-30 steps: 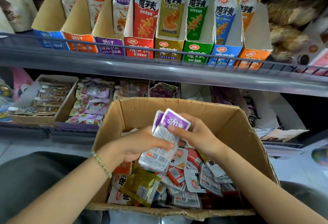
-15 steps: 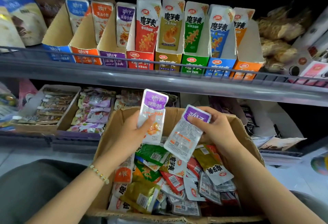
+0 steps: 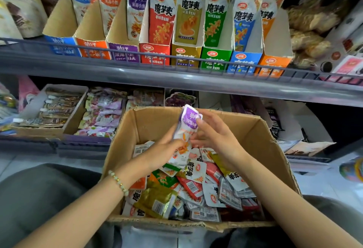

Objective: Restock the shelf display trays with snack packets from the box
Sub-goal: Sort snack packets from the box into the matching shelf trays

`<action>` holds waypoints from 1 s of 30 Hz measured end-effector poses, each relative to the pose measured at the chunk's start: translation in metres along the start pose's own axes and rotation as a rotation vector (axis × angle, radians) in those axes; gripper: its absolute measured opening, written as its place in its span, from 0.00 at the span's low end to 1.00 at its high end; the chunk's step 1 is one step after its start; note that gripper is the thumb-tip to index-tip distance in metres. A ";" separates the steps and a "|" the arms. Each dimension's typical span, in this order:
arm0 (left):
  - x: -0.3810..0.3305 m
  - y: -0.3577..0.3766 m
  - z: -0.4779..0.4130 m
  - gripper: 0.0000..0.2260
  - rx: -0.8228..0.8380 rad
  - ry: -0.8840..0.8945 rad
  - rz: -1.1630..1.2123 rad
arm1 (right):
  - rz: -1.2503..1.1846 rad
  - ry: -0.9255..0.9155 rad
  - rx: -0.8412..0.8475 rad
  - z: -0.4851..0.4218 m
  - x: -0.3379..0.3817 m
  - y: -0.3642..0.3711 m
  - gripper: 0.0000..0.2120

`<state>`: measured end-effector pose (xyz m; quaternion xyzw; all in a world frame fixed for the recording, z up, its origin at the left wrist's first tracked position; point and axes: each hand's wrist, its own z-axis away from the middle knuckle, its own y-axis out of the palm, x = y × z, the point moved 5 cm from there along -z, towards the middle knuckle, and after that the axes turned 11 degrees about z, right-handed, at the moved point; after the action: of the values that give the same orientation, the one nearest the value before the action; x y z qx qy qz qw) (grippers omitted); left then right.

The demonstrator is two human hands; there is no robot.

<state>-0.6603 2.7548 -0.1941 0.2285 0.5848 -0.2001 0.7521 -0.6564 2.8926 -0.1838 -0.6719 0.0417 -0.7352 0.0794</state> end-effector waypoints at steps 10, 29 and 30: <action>0.006 -0.009 0.004 0.17 0.156 0.001 -0.137 | 0.260 0.039 0.131 -0.003 0.002 -0.020 0.22; -0.088 -0.084 0.021 0.14 -0.146 0.493 -0.010 | 0.270 -0.050 0.201 -0.057 0.130 0.016 0.16; -0.096 -0.089 0.021 0.13 -0.145 0.514 0.023 | 0.272 -0.058 0.224 -0.062 0.140 0.019 0.17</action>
<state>-0.7170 2.6736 -0.1063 0.2241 0.7669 -0.0848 0.5954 -0.7286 2.8466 -0.0553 -0.6679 0.0476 -0.6982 0.2535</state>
